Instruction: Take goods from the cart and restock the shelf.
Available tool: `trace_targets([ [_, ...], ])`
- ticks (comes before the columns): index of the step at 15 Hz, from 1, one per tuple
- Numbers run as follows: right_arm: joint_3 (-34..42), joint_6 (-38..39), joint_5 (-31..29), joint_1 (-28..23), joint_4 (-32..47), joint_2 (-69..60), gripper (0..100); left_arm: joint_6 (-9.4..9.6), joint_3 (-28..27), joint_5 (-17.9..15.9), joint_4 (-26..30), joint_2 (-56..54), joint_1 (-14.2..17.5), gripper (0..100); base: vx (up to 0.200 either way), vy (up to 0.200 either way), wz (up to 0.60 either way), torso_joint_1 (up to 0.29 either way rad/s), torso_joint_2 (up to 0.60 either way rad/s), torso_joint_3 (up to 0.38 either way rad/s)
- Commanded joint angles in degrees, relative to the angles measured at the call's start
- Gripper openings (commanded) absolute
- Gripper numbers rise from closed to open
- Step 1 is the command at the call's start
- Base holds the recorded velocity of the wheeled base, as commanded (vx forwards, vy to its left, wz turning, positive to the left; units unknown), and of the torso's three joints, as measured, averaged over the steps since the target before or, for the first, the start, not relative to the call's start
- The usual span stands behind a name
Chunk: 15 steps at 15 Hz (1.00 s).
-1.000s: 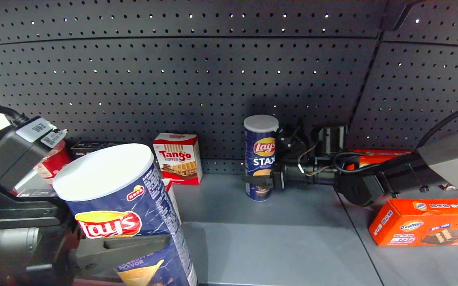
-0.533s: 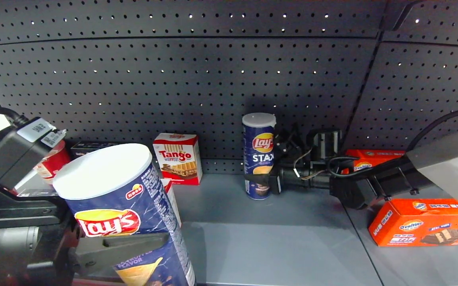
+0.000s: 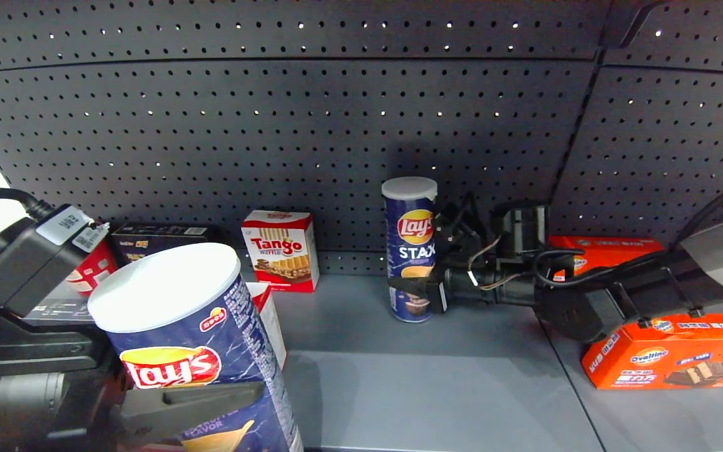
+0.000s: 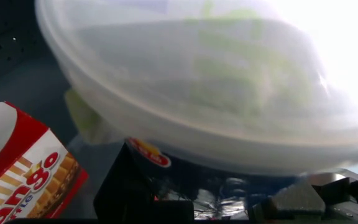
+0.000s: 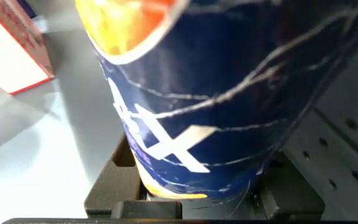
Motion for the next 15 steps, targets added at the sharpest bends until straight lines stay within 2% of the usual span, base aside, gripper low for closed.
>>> trace_targets([
  [1, 4.2, 0.0, -1.1, 1.0, -0.6, -5.7, 0, 0.01, 0.3, 0.0, 0.0, -0.8, -0.1, 0, 0.0, 0.0, 0.0, 0.0, 0.0, 0.0],
  [5, 12.6, 0.8, -1.5, 4.4, -0.6, -15.3, 0, 0.1, -0.3, 0.7, 0.0, -1.0, -0.6, 0, 0.0, 0.0, 0.0, 0.0, 0.0, 0.0],
  [7, 14.9, 0.8, -3.1, 5.5, -0.7, -17.9, 0, 0.19, -0.6, 1.2, 0.0, -1.0, -1.8, 0, 0.0, 0.0, 0.0, 0.0, 0.0, 0.0],
  [8, 17.7, 1.0, -6.9, 6.9, -0.8, -20.9, 0, 0.1, -1.0, 3.4, 0.0, -0.9, -3.5, 0, 0.0, 0.0, 0.0, 0.0, 0.0, 0.0],
  [11, 23.3, 2.7, -8.0, 7.9, -1.4, -26.1, 0, 0.1, -1.1, 4.7, 0.0, -0.8, -4.0, 0, 0.0, 0.0, 0.0, 0.0, 0.0, 0.0],
  [13, 30.0, 4.0, -8.0, 8.2, -6.0, -30.1, 0, 0.1, -1.6, 8.0, 0.1, -0.9, -5.2, 0, 0.0, 0.0, 0.0, 0.0, 0.0, 0.0],
  [15, 35.8, 4.7, -8.1, 8.4, -11.3, -31.9, 0, 0.1, -1.5, 9.3, 0.0, -0.9, -5.6, 0, 0.0, 0.0, 0.0, 0.0, 0.0, 0.0],
])
